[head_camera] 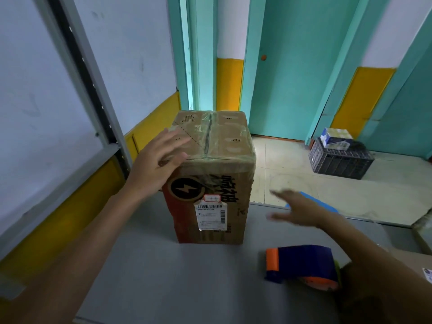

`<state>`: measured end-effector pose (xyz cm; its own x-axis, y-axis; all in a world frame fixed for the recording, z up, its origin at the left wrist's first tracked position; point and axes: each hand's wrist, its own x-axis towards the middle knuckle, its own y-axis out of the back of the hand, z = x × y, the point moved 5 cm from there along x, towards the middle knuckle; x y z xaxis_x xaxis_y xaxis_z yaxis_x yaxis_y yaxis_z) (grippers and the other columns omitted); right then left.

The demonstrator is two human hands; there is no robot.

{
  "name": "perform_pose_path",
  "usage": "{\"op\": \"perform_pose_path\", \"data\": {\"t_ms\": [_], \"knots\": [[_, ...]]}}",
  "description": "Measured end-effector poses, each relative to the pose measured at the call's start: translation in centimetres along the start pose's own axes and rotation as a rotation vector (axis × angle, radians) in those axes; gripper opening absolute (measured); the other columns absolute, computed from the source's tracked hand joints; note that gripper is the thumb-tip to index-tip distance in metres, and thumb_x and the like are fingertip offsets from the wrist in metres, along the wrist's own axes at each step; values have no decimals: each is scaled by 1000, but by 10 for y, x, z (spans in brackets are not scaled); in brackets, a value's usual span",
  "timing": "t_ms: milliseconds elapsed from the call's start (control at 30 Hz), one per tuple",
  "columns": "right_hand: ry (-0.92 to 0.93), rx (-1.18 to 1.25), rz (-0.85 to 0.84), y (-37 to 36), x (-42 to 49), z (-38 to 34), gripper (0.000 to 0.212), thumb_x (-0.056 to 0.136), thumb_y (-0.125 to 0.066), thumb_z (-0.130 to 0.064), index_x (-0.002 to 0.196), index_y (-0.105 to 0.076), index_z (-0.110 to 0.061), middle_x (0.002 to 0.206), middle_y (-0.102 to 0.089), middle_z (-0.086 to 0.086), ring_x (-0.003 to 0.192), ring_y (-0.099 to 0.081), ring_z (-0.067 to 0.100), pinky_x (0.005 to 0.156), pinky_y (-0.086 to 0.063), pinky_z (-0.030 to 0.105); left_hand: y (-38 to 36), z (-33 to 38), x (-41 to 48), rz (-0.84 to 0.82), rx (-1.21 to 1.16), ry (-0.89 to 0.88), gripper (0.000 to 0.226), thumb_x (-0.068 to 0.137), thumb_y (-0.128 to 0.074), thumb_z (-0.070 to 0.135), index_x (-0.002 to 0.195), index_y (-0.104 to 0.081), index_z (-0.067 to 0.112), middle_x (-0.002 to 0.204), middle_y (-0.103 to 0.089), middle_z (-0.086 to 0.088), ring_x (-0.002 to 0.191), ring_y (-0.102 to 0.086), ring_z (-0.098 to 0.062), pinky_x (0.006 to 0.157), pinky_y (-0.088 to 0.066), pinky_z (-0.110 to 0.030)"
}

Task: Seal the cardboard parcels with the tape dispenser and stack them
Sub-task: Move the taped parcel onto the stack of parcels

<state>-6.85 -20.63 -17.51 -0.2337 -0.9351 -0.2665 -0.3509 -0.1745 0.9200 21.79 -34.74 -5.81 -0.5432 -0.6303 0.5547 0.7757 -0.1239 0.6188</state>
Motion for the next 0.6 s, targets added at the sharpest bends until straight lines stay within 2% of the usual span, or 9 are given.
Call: {"op": "perform_pose_path", "data": {"t_ms": [67, 100, 167, 233, 300, 367, 467, 533, 600], "knots": [[221, 385, 439, 54, -16, -42, 73, 79, -47, -70, 142, -29, -38, 149, -32, -9, 136, -28, 9, 108, -26, 26, -2, -6, -4, 39, -47, 2, 53, 84, -37, 68, 126, -49, 39, 139, -35, 23, 139, -20, -1, 111, -19, -31], [328, 523, 569, 73, -23, -60, 67, 79, -43, -74, 138, -31, -45, 145, -31, -18, 134, -27, 2, 105, -23, 19, -4, -8, -4, 57, -68, 1, 57, 83, -33, 72, 126, -49, 38, 138, -37, 22, 138, -21, 0, 111, -18, -25], [474, 648, 639, 86, -24, -93, 62, 77, -36, -77, 132, -35, -50, 143, -28, -24, 134, -24, -4, 101, -20, 11, -11, -10, -5, 111, -75, -18, 63, 83, -33, 71, 125, -52, 29, 134, -45, 14, 134, -29, -3, 109, -20, -13], [533, 587, 646, 75, -14, -116, 55, 80, -43, -66, 128, -49, -39, 141, -34, -15, 132, -29, 3, 105, -28, 18, -16, -11, -8, 205, 1, -79, 59, 88, -38, 60, 119, -61, 17, 125, -57, 3, 128, -42, -14, 107, -25, -12], [551, 458, 821, 63, -7, -124, 46, 83, -53, -49, 115, -65, -19, 129, -51, -2, 122, -41, 11, 102, -41, 31, -21, -11, -11, 320, 138, -161, 52, 91, -42, 49, 111, -66, 8, 114, -64, -9, 118, -49, -19, 104, -32, -15], [554, 382, 1007, 59, -4, -122, 41, 82, -60, -41, 104, -69, -7, 117, -60, 7, 113, -50, 18, 97, -44, 30, -26, -10, -13, 419, 267, -200, 50, 93, -40, 46, 107, -67, 6, 106, -66, -13, 111, -53, -21, 94, -41, -21], [536, 298, 1074, 62, 0, -122, 42, 81, -61, -41, 101, -70, -5, 112, -64, 8, 110, -52, 19, 94, -42, 22, -27, -12, -9, 455, 316, -200, 49, 93, -35, 52, 108, -60, 13, 105, -60, -10, 107, -56, -21, 77, -46, -22], [541, 315, 1027, 61, 1, -121, 43, 81, -61, -43, 103, -70, -7, 114, -64, 5, 111, -53, 17, 95, -41, 19, -24, -17, -9, 402, 311, -231, 46, 92, -33, 55, 111, -52, 17, 110, -52, -4, 109, -53, -19, 74, -44, -18], [569, 384, 949, 62, -1, -118, 45, 83, -59, -46, 107, -69, -9, 117, -63, 1, 114, -52, 14, 98, -41, 19, -24, -22, -13, 352, 341, -294, 46, 93, -36, 54, 113, -50, 16, 115, -47, -3, 114, -51, -21, 74, -48, -23]]}}
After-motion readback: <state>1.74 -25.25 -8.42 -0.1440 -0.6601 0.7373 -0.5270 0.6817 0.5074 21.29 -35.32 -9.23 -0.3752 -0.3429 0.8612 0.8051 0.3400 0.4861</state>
